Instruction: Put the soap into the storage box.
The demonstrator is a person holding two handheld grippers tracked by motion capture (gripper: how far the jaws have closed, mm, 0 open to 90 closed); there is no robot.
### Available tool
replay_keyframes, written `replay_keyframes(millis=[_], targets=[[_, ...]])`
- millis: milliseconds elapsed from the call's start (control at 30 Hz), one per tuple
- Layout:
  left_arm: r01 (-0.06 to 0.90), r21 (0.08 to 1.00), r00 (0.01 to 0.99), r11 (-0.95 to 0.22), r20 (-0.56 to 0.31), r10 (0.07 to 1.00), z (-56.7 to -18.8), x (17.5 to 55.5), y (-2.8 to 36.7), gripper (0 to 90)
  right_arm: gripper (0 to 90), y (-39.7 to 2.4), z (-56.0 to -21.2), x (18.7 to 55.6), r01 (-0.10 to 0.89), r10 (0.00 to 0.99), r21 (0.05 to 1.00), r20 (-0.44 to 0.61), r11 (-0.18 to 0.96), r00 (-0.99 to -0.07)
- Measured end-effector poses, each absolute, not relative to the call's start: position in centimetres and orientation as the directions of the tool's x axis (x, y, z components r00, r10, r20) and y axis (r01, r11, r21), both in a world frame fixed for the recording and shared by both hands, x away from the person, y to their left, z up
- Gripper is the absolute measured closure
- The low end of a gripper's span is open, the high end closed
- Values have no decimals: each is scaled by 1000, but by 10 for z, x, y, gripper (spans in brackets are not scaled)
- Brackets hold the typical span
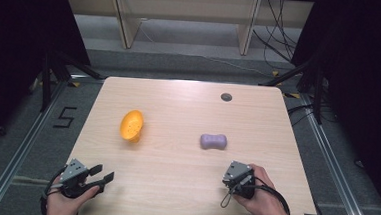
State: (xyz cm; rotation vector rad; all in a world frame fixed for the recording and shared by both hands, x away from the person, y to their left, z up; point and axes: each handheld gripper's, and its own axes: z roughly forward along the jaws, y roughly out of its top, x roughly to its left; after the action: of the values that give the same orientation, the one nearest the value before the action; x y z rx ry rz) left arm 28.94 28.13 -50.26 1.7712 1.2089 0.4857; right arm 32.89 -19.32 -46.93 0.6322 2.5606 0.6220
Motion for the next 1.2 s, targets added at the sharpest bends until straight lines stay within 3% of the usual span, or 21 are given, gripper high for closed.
replay_keyframes(millis=[133, 233, 267, 333, 400, 533, 667, 800, 1200], targets=[[534, 841, 438, -87, -187, 879, -503, 289, 281, 420, 501, -194, -469, 335, 323, 513, 516, -282, 793, -811], [536, 839, 449, -98, -185, 874, -503, 288, 281, 418, 480, -194, -469, 341, 300, 481, 486, -306, 821, -822], [535, 839, 450, -99, -184, 874, -503, 288, 280, 417, 485, -193, -465, 351, 243, 410, 441, -335, 864, -849], [538, 836, 455, -105, -184, 871, -503, 288, 281, 415, 492, -192, -462, 355, 257, 410, 429, -314, 866, -857], [537, 837, 452, -102, -183, 873, -503, 288, 281, 413, 507, -189, -450, 379, 194, 335, 401, -322, 895, -885], [538, 836, 444, -108, -172, 879, -502, 286, 282, 413, 511, -184, -440, 405, 193, 314, 367, -305, 910, -899], [533, 840, 445, -104, -174, 878, -502, 286, 282, 412, 443, -170, -437, 447, 120, 214, 302, -303, 946, -929], [539, 836, 441, -106, -173, 881, -502, 286, 282, 409, 432, -160, -440, 472, 96, 170, 252, -293, 963, -941], [534, 840, 446, -98, -181, 877, -504, 287, 282, 402, 412, -139, -451, 500, 115, 151, 158, -241, 981, -959]])
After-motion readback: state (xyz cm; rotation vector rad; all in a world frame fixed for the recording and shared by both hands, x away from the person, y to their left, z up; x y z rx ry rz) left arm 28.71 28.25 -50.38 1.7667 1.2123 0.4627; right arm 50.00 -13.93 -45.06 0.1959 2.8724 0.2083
